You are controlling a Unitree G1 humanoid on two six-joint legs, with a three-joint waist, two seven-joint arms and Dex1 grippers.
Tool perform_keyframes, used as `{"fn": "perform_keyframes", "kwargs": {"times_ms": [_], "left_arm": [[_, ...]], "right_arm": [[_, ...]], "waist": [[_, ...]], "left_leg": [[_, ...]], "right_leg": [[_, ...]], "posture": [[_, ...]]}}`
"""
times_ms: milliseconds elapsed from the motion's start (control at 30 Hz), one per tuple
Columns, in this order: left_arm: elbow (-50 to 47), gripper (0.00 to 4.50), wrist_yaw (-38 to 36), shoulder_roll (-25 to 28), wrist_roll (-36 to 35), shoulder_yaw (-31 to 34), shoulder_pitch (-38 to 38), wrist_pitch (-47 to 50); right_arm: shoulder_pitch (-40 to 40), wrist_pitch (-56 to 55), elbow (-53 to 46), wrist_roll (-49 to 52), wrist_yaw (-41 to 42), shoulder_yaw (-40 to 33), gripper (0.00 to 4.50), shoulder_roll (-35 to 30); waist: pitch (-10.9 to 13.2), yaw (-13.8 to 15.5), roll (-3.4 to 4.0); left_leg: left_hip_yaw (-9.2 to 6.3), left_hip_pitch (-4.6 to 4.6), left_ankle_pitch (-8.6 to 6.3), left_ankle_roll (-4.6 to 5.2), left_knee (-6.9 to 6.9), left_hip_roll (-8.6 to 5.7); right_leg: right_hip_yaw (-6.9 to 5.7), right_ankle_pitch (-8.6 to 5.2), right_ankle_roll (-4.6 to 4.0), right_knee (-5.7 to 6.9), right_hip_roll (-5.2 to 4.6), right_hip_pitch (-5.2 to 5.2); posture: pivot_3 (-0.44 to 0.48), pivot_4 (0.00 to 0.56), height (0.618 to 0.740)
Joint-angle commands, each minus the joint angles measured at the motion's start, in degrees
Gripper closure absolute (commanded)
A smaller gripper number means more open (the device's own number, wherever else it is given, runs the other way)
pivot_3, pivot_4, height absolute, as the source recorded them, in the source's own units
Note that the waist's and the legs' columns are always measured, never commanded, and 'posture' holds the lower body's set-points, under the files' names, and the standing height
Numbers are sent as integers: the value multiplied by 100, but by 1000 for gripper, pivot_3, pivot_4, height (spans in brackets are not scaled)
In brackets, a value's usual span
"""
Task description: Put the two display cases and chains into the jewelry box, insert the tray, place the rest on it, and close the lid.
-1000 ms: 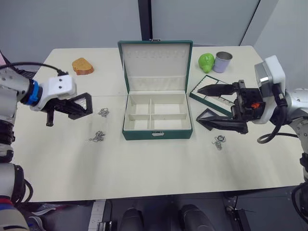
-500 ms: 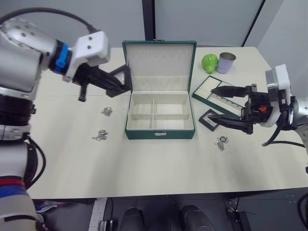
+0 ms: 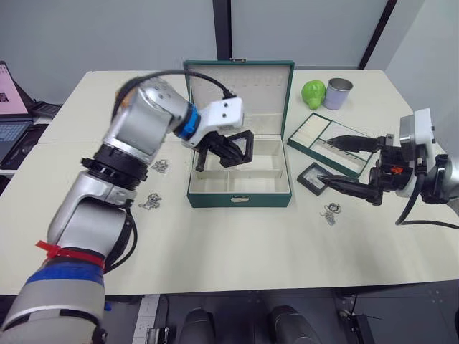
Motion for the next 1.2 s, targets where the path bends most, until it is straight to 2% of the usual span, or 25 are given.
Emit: {"fn": "perform_keyframes", "kwargs": {"times_ms": [33, 300, 600, 1200], "left_arm": [[533, 4470, 389, -242, 439, -134, -191, -526], [1685, 4470, 731, -938, 891, -177, -624, -870], [2277, 4470, 946, -1160, 1304, -242, -834, -1311], [2840, 4470, 1133, -1554, 1335, -65, -884, -1486]], "right_arm": [[88, -128, -270, -27, -97, -194, 0, -40], [240, -130, -364, -64, -209, -212, 0, -36], [360, -115, -515, -35, -367, -204, 0, 41], [481, 4, -718, 129, -617, -291, 0, 14]], "waist": [[0, 13, 0], [2, 58, -4], [2, 58, -3], [2, 77, -4]], "left_leg": [[0, 0, 0, 0, -2, -2], [-2, -6, 0, 0, -4, -5], [-2, -6, 0, 0, -8, -6], [-2, -8, 0, 0, -8, -6]], "right_leg": [[1, 0, 0, -2, -1, 2], [-2, 0, 0, -7, -2, 2], [-1, 0, 0, -8, -2, 1], [-2, 0, 0, -8, -2, 2]], "posture": [[0, 150, 740], [0, 150, 740], [0, 150, 740], [0, 150, 740]]}}
